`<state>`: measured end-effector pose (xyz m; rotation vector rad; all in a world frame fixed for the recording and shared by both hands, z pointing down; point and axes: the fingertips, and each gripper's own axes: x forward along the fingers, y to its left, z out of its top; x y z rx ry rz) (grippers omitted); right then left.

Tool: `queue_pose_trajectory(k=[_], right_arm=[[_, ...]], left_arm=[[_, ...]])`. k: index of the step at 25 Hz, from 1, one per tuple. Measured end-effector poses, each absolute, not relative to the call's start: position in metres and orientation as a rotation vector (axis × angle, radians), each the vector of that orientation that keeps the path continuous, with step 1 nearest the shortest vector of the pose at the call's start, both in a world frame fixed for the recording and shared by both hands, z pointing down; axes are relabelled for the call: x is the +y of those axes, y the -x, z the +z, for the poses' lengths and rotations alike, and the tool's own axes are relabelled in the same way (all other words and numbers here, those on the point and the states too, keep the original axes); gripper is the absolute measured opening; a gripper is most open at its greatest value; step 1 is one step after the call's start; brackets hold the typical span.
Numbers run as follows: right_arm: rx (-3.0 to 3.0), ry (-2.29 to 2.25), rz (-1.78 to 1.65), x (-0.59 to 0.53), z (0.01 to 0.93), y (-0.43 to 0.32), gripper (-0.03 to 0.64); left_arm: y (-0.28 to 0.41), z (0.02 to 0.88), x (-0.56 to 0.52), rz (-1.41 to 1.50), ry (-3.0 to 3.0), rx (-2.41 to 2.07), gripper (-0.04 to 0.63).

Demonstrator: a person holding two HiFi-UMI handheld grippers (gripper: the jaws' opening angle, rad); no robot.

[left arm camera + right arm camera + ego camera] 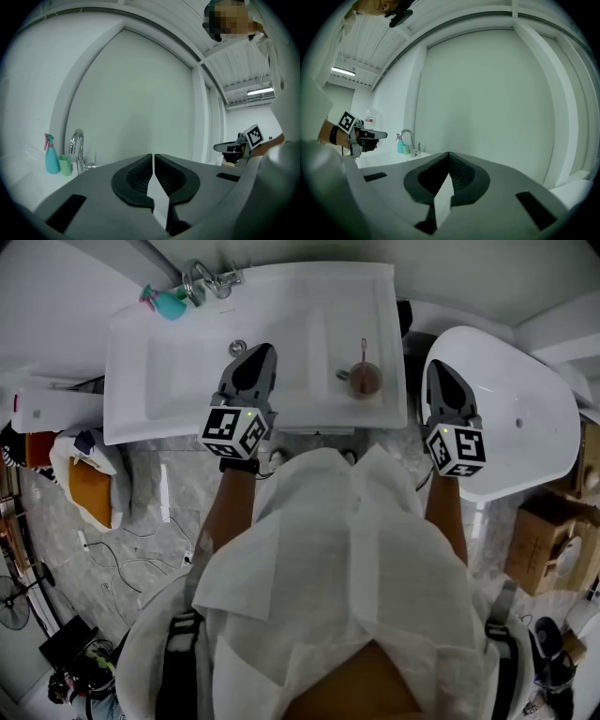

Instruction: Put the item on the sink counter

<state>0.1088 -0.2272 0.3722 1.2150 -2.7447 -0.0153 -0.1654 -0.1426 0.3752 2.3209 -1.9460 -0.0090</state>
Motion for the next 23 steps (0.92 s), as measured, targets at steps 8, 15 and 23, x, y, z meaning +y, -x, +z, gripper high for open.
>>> queue_pose_trajectory(k=[8, 15, 23], right_arm=[[-2.744, -1.23, -0.022, -0.227, 0.369, -0.108, 0.009], [-2.741, -1.233, -0.022, -0.227, 0.369, -0.109, 0.009], [-2.738, -1.234, -0.018, -0.228, 0.371, -0.112, 0.009]], left_arm=[[0.168, 0.372, -0.146, -0.017, -2.326, -1.943, 0.028], [0.168, 0.376, -0.148, -0.01, -2.323, -1.932, 0.028], [0.162, 0.379, -0.154, -0.01, -2.326, -1.914, 0.028]])
